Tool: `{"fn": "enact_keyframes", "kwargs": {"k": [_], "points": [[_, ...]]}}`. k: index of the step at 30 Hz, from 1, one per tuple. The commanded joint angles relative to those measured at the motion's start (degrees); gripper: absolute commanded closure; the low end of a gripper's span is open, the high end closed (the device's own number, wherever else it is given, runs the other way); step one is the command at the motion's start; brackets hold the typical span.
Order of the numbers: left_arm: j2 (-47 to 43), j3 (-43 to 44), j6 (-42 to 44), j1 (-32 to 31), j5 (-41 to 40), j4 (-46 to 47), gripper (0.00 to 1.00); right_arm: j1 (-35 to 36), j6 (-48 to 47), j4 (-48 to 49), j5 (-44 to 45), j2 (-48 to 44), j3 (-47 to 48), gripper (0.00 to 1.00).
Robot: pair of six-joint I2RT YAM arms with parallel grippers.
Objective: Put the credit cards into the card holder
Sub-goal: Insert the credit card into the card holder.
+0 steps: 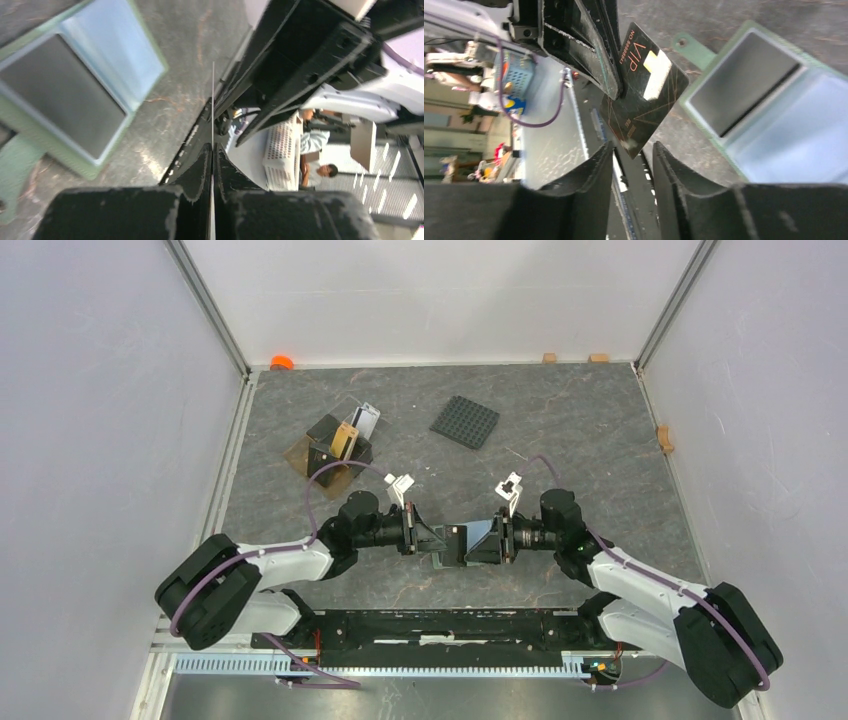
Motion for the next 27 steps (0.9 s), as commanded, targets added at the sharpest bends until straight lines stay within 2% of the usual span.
{"fn": "enact_keyframes", "kwargs": {"k": [1,5,8,15,22,27], "points": [[1.4,1.0,-3.0,-0.2,-9.5,-6.1,0.98,-1.2,-6.5,-10.0,10.5,-1.4,4.2,0.52],[5.2,1.3,-6.7,-0.3,-12.2,-5.6,0.98,-1.4,-11.1,-18.0,22.9,-3.1,5.3,0.4],[8.9,1.8,-9.4,-0.3,-12.4,-2.8,0.98,-2.6,-11.8,-18.5,25.6,-2.3,3.9,0.38],[16.6,1.7,-12.0,-0.6,-11.7,3.6,0.98,-6.3,-12.5,-17.2,25.2,0.4,1.2,0.38],[24.8,0.6,-15.6,-0.6,-10.2,14.1,0.98,-8.9,-11.7,-15.4,24.9,1.7,-1.3,0.4],[28.0,-0.1,-16.6,-0.6,-9.7,17.4,0.98,-9.6,-8.7,-9.0,19.2,3.9,-4.0,0.42]]}}
